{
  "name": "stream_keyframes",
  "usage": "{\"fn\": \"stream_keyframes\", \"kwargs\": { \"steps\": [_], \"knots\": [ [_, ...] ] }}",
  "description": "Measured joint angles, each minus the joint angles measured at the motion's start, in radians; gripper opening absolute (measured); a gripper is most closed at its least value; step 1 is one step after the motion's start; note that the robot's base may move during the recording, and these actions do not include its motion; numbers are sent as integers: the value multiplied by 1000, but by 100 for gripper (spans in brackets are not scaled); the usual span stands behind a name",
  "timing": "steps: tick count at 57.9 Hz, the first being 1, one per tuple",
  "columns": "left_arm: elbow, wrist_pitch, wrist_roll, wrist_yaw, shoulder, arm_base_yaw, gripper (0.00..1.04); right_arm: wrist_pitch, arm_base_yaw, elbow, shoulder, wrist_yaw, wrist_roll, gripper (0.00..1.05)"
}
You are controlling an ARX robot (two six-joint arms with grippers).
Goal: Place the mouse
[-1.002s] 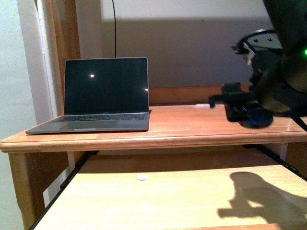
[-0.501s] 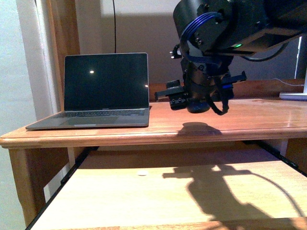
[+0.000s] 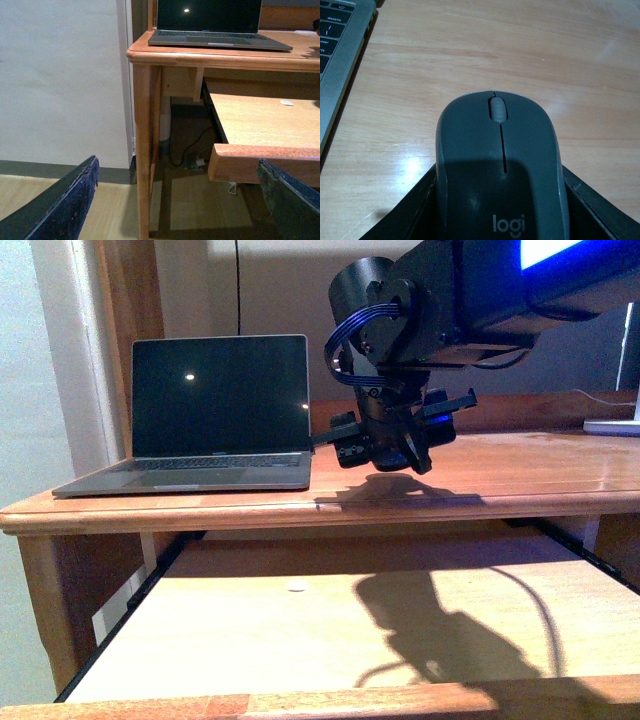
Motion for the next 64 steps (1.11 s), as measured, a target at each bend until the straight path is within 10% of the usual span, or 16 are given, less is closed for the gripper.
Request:
{"fn": "stream_keyframes", "kwargs": {
  "steps": [16,35,64],
  "knots": [
    [0,0,0,0,0,0,97,-41,14,103,82,30,-1,55],
    [0,0,0,0,0,0,97,5,13,114,87,10,24,98],
    [0,0,0,0,0,0,97,678,-185,-907,-628,-375,116,97]
  ]
}}
